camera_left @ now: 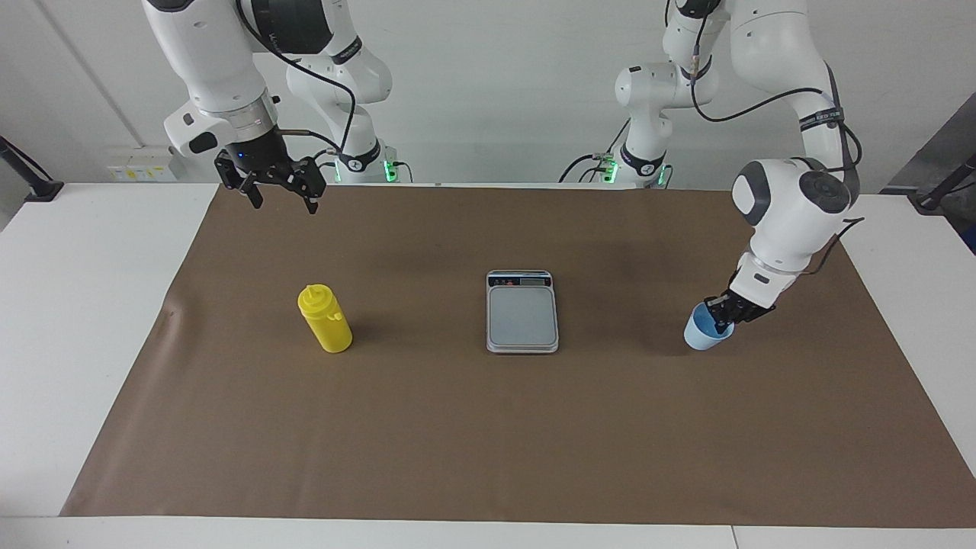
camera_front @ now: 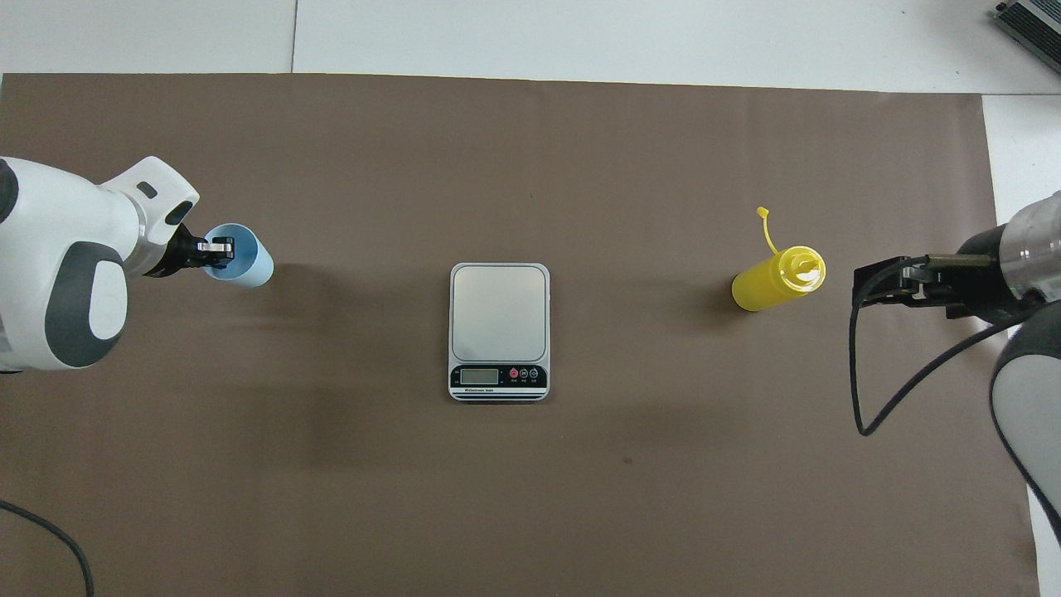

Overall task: Pour seasoning into cup on scale with both arms
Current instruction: 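Lift the blue cup with the left gripper and carry it over the scale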

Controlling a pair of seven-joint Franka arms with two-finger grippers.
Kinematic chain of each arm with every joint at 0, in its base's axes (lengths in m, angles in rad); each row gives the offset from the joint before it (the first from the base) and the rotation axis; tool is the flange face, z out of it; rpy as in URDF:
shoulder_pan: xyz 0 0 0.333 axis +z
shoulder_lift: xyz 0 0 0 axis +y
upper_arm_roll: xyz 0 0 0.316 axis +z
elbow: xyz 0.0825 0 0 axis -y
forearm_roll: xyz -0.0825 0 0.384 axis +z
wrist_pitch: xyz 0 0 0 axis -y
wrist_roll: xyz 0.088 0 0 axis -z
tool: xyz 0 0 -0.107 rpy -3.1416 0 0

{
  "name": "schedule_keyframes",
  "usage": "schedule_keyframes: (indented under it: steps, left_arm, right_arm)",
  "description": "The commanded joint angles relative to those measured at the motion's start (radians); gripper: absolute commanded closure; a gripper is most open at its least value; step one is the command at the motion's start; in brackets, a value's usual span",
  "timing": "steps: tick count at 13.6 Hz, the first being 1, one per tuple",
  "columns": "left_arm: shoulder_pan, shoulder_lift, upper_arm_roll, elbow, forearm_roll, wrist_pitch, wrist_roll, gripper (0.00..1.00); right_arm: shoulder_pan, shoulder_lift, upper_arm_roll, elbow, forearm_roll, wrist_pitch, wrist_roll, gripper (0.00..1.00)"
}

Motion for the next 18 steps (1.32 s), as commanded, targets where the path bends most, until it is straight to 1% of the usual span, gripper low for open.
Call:
schedule_keyframes:
  steps: [1,3,7,9,11,12,13,14,16,18]
  left_arm:
    - [-0.072,0.001,0.011,0.059,-0.003,-0.075,-0.131,1.0]
    - [-0.121,-0.002,0.009,0.07,-0.003,-0.087,-0.251,1.0]
    - [-0.228,-0.004,0.009,0.064,-0.005,-0.064,-0.472,1.0]
    - [-0.292,-0.005,0.009,0.043,-0.005,0.015,-0.601,1.0]
    - [-0.346,0.001,0.009,0.037,-0.006,0.048,-0.691,1.0]
    - [-0.371,0.005,0.009,0.029,-0.006,0.086,-0.737,1.0]
    - [-0.397,0.005,0.009,0.003,-0.006,0.132,-0.776,1.0]
    - [-0.42,0.01,0.009,-0.018,-0.006,0.172,-0.794,1.0]
    - [-0.486,0.065,0.012,-0.022,0.007,0.219,-0.86,1.0]
    - [-0.488,0.061,0.012,-0.039,0.023,0.22,-0.853,1.0]
  right_arm:
    - [-0.014,-0.008,0.01,-0.004,-0.002,-0.004,0.012,0.0]
    - [-0.015,-0.008,0.01,-0.004,-0.002,-0.004,0.014,0.0]
    - [-0.014,-0.008,0.01,-0.004,-0.002,-0.004,0.014,0.0]
    - [-0.015,-0.008,0.01,-0.004,-0.002,-0.004,0.012,0.0]
    - [-0.015,-0.008,0.009,-0.004,-0.002,-0.004,0.014,0.0]
    - [-0.014,-0.008,0.01,-0.004,-0.002,-0.004,0.014,0.0]
    - [-0.014,-0.008,0.01,-0.004,-0.002,-0.004,0.014,0.0]
    - [-0.014,-0.008,0.01,-0.004,-0.002,-0.004,0.012,0.0]
    - [-0.015,-0.008,0.01,-0.004,-0.002,-0.004,0.014,0.0]
    - [-0.014,-0.008,0.01,-0.004,-0.002,-0.004,0.014,0.0]
